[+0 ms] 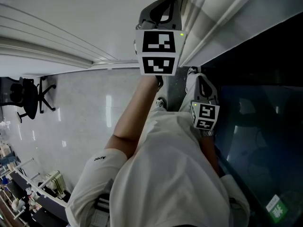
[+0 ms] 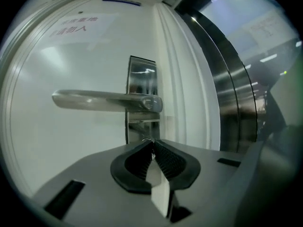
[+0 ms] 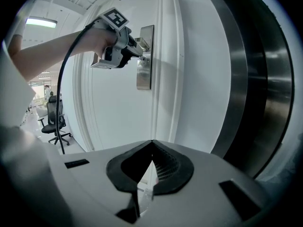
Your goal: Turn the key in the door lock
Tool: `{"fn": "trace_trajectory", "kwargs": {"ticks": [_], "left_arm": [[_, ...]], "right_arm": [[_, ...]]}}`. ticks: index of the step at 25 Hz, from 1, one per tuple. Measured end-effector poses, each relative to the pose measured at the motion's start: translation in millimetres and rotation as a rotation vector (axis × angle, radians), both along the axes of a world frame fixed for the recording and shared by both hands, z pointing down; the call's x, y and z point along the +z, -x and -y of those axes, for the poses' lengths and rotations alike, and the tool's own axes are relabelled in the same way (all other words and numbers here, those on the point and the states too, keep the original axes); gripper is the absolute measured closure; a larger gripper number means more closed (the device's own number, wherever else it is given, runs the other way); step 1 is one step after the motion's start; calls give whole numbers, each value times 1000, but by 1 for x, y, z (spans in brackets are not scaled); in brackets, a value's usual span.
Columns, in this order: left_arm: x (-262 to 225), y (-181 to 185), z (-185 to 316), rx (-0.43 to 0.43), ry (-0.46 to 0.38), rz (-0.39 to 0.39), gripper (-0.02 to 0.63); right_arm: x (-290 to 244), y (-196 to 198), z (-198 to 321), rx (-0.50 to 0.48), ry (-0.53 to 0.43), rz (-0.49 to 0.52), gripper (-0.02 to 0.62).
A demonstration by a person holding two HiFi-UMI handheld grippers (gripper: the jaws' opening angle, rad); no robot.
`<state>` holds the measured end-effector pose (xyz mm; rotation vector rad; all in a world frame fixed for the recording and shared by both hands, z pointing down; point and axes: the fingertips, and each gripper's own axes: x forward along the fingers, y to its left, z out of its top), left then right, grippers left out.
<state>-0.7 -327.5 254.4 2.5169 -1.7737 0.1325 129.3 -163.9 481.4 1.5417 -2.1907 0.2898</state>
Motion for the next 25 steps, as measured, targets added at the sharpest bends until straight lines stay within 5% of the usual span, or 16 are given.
{"fn": "trace_trajectory", "kwargs": {"ticks": [11, 16, 18, 20, 22, 25], "left_arm": [[8, -18, 0, -7, -75, 657, 580], [7, -16, -3, 7, -116, 616, 580], [4, -16, -8, 2, -133, 525, 576], [3, -15, -14, 25, -118, 325, 510], [1, -11, -19, 71, -56, 19, 476], [1, 0, -19, 156, 90, -605, 468]], "right_arm": [[1, 6, -2, -12, 1, 3, 594], [1, 10, -2, -25, 5, 3, 594], [2, 11, -2, -26, 7, 2, 594], [4, 11, -3, -25, 10, -1, 594], [5, 10, -4, -26, 14, -5, 594], [6, 8, -5, -25, 20, -8, 594]]}}
